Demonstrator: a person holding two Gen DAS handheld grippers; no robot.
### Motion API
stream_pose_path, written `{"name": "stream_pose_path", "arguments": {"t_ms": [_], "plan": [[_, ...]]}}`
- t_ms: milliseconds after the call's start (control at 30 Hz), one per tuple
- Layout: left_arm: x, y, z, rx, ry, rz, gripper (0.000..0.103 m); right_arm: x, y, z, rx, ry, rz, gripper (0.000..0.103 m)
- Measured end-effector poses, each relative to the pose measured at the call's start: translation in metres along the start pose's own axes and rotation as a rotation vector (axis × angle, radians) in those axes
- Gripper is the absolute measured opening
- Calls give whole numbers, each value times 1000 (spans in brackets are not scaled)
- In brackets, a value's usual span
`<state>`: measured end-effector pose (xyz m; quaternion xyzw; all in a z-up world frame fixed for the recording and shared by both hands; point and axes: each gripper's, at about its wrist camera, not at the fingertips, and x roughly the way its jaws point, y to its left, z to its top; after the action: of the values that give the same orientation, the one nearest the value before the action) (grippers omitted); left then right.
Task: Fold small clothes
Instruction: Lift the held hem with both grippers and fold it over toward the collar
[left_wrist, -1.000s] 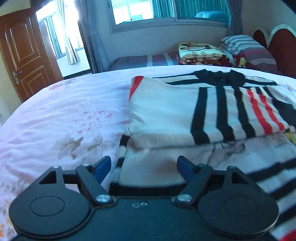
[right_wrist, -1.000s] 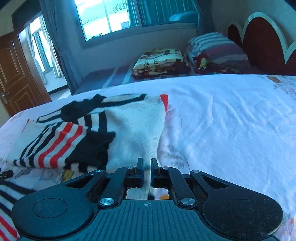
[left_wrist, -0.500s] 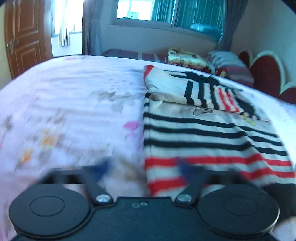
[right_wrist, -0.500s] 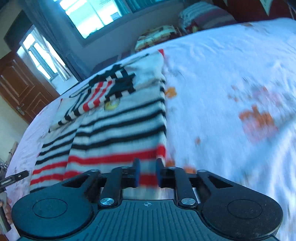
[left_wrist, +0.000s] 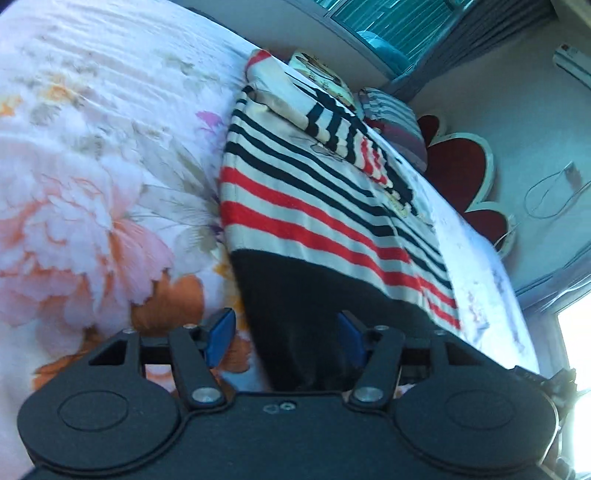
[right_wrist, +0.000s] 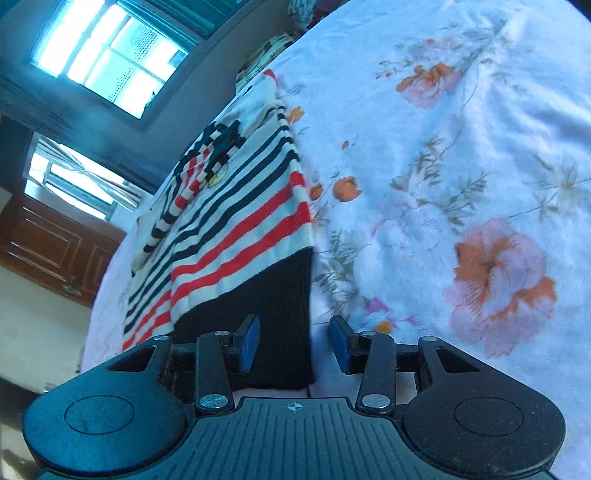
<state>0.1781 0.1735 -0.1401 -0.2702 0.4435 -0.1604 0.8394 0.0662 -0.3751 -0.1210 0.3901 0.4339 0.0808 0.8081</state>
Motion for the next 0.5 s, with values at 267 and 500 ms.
{"name": "stream_pose_path", "arguments": {"t_ms": [267, 500], "plan": [[33, 1, 20, -63, -2, -65, 47, 39, 6, 23, 12, 39, 67, 41], [28, -7, 12, 5, -19, -13, 5, 35, 8, 22, -46, 43, 75, 4]]}}
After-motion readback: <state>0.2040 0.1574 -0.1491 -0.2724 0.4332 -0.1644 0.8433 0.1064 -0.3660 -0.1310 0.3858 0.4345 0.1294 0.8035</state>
